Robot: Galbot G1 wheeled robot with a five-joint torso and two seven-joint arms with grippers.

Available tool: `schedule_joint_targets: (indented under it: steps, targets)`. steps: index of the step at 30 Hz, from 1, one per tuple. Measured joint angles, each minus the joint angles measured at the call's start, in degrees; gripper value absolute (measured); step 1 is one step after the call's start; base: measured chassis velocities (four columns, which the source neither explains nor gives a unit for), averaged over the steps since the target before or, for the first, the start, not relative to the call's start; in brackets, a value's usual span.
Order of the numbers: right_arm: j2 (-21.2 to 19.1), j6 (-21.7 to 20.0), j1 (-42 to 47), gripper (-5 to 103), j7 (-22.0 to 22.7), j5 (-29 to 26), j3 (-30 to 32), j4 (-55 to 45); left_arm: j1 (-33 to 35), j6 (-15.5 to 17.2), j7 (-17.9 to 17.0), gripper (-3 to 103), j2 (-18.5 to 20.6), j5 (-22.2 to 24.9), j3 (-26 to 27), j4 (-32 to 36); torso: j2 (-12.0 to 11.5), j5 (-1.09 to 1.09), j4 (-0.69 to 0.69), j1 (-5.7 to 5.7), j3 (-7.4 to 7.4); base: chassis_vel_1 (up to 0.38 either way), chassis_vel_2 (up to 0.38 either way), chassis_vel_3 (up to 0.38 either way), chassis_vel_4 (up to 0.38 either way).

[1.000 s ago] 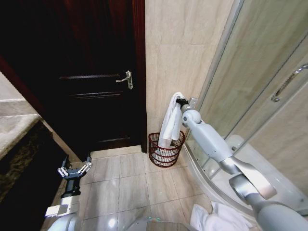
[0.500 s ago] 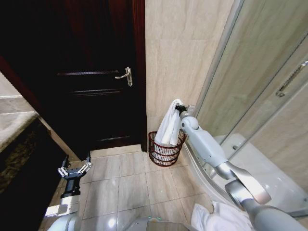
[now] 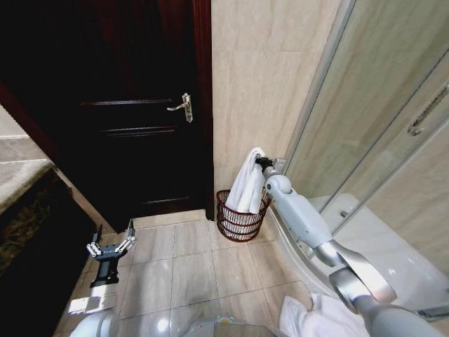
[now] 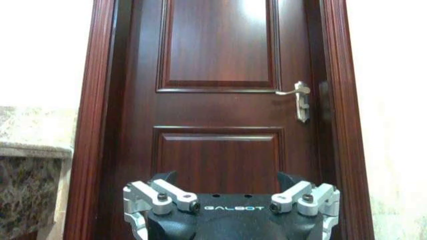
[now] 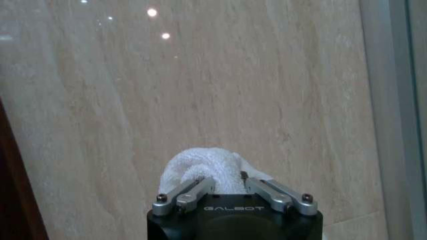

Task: Discard the used towel into the hamper.

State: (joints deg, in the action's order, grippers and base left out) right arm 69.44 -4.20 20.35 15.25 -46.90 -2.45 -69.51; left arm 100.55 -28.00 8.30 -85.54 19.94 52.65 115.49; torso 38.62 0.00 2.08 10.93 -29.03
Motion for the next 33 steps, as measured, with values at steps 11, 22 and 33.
schedule_joint_targets:
  steps: [11, 22, 33]
  targets:
    - [-0.55, 0.82, 1.61, 7, -0.18, 3.30, -0.04, -1.98, 0.05, 0.05, 0.34, 100, -0.57, -0.73, -0.31, -0.24, -2.75, 0.00, 0.01, -1.09, 1.65, 0.000, 0.000, 0.000, 0.000]
    - [-1.31, 0.60, 2.87, 7, -0.09, 4.09, 0.77, -2.86, 0.29, -0.03, 0.51, 100, -1.12, -1.32, -0.44, -0.16, -5.49, 0.00, 0.00, -2.23, 3.25, 0.000, 0.000, 0.000, 0.000]
    - [-2.37, 0.35, 2.24, 7, 0.40, 4.31, 1.21, -4.70, 0.83, -0.04, 0.52, 100, -2.08, -2.67, -1.21, 0.23, -7.99, 0.00, 0.00, -3.28, 4.70, 0.000, 0.000, 0.000, 0.000]
